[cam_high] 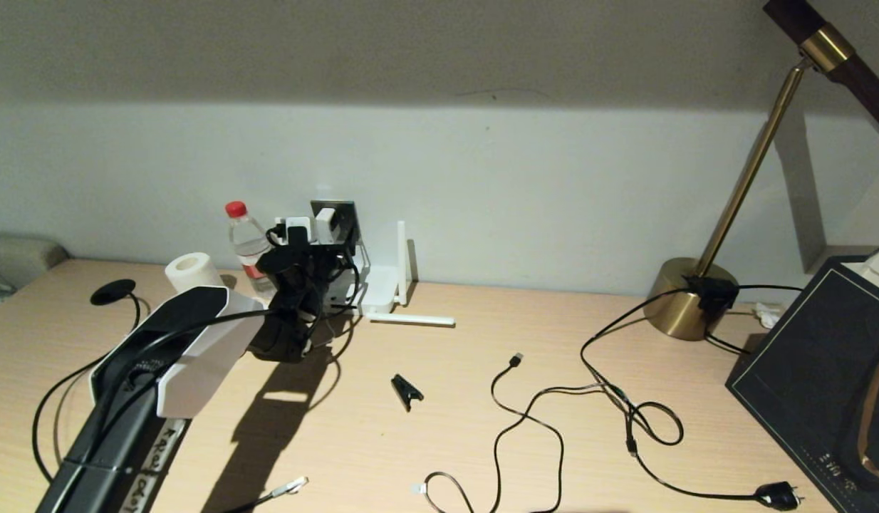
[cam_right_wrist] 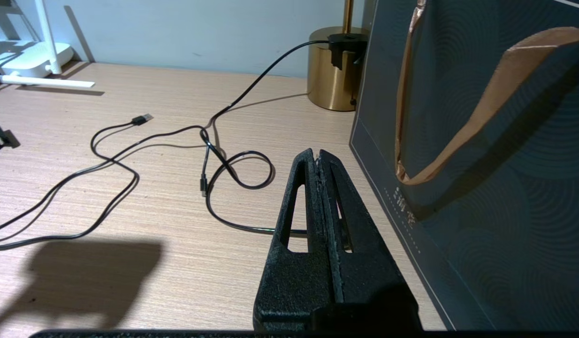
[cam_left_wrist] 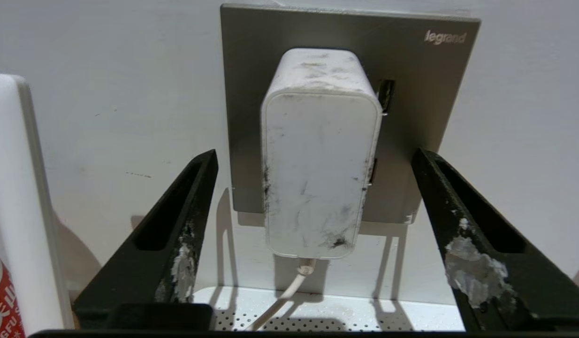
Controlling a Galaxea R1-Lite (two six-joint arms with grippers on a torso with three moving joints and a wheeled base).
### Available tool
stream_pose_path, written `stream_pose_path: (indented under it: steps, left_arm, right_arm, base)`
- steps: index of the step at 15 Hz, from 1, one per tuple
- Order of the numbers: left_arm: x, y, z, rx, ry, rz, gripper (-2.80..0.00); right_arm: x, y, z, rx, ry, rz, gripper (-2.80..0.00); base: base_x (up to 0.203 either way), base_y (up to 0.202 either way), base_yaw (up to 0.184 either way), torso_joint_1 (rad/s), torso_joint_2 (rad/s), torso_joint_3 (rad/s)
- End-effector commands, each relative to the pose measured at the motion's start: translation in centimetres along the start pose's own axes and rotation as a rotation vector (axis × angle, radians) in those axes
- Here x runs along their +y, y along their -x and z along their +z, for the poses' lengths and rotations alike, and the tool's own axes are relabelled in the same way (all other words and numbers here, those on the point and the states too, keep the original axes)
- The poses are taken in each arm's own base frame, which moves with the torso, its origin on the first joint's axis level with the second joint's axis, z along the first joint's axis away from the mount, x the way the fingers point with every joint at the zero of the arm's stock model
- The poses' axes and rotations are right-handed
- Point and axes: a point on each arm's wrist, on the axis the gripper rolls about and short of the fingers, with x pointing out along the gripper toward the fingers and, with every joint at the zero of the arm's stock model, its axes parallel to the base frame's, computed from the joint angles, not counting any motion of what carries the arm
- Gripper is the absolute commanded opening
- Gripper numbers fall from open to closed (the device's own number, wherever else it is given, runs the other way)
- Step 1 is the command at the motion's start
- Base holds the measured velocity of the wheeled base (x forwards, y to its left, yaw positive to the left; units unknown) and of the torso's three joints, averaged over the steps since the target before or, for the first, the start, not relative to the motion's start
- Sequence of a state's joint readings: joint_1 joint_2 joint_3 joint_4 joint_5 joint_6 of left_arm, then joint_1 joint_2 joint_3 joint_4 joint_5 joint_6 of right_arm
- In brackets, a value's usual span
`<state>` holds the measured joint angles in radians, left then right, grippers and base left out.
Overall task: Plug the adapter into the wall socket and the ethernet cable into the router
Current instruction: Plug plug into socket, then pick up cable
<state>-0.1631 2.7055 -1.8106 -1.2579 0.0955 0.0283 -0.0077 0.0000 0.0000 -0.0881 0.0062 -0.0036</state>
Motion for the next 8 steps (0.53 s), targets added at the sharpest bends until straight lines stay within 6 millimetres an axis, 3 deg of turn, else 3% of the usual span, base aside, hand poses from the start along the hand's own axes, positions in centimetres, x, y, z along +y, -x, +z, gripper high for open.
stream_pose_path:
  steps: [1, 8]
  left_arm:
    - [-0.6, 0.0, 0.7, -0.02, 0.007, -0.009, 0.0]
    - [-0.8, 1.4, 1.2, 0.0, 0.007, -0.019, 0.0]
  right_arm:
    - [0.0, -0.2, -1.0, 0.034, 0.001, 0.002, -2.8]
    - [0.0, -0.2, -1.0, 0.034, 0.001, 0.0, -2.8]
  base:
    - [0.0, 0.0, 0.0, 0.0, 0.0, 0.0]
    - [0.0, 0.0, 0.0, 0.0, 0.0, 0.0]
